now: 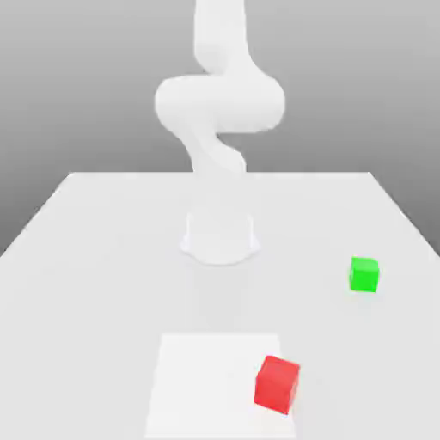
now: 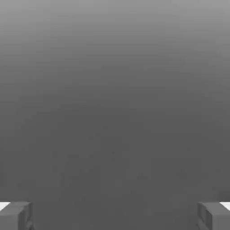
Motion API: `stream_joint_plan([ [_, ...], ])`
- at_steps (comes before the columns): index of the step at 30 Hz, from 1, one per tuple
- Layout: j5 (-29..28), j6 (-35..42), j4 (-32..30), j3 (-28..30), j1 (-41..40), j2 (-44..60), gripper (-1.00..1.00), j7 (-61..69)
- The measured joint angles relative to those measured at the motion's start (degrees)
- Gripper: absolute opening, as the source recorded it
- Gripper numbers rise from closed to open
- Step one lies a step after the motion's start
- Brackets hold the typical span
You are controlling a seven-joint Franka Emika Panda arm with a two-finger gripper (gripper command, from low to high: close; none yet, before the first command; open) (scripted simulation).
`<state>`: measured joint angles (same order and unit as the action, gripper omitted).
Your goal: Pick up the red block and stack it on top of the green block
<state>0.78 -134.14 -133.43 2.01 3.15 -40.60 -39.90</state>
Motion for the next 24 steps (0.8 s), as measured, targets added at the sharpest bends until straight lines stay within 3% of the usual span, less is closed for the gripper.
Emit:
stream_joint_plan([
  [15, 5.8, -14.2, -9.9, 6.7, 13.8, 31.7, 0.00, 36.5],
  [24, 2.8, -23.7, -14.9, 5.6, 15.7, 49.7, 0.00, 51.4],
])
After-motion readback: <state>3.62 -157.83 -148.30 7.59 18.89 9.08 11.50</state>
